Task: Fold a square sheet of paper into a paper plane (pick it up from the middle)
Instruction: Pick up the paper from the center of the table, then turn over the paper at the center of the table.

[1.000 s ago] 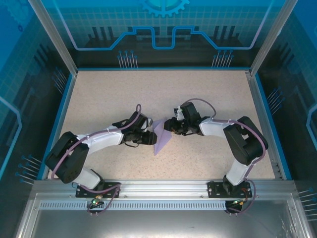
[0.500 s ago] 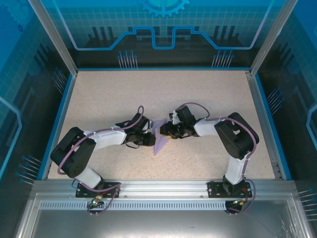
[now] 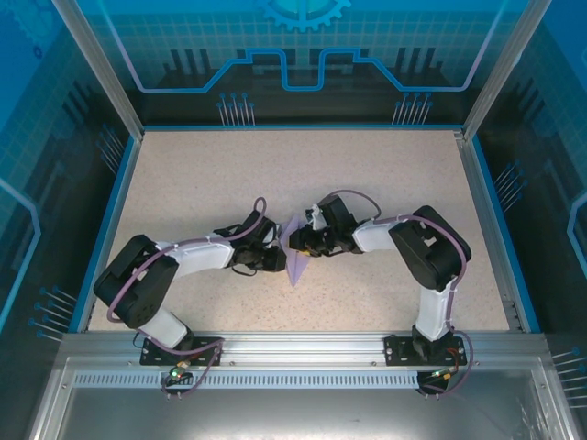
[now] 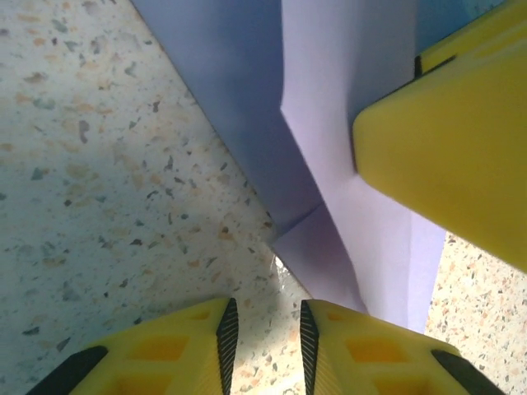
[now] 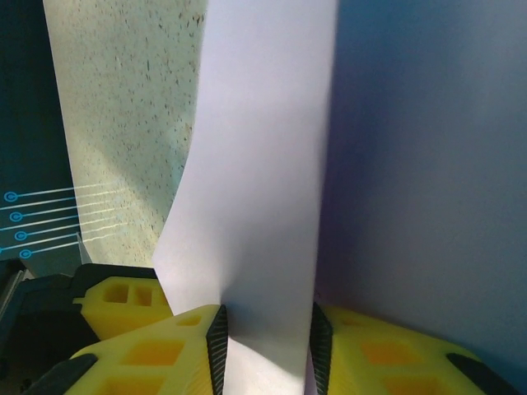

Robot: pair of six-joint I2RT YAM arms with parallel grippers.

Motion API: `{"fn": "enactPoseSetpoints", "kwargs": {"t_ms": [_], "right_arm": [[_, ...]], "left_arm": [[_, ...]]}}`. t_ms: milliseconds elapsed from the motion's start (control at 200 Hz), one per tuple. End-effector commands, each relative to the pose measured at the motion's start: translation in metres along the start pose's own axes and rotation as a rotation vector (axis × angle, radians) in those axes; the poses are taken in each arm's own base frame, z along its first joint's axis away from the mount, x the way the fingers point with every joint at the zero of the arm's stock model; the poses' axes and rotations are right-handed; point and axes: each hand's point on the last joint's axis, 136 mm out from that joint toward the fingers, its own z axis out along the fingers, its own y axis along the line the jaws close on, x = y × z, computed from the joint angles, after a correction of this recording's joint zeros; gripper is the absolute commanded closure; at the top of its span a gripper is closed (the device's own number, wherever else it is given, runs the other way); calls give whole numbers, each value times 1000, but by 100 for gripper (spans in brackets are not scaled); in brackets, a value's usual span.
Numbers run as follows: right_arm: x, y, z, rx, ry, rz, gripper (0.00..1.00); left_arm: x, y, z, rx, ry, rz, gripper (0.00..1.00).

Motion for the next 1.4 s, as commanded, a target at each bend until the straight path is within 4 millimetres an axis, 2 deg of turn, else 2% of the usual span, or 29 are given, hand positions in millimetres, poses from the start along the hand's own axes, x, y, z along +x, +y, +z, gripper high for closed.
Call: {"fn": "enactPoseSetpoints", "kwargs": {"t_ms": [0,200,315,465,625,850,1050,1215,1396], "right_arm": [[4,9,8,-24,25,-22,67],[3,11,14,-39,18,-47,71],[2,14,16,-51,13,-52,78],[1,21,16,-66,7,-68,85],[-3,31,12,-87,-6,-77,92],[-12,65,-15,-143,-49,-112,98],[-24,99,-43,-231,-99,-117,100],[-33,122,-66,-289,-141,-121,100],[-39,139,-83,-317,-176,-134,100]], "left_arm": [[4,9,-10,-24,-11,-20,68],[1,7,-23,-16,-28,-46,62],[0,8,-32,-20,-40,-64,59],[-4,7,-45,4,-69,-83,49],[-4,4,-50,50,-79,-108,46],[-16,-10,-71,166,-152,-159,38],[-31,-32,-102,309,-267,-220,30],[-41,-43,-130,412,-374,-298,24],[-36,-35,-144,407,-405,-408,14]]}}
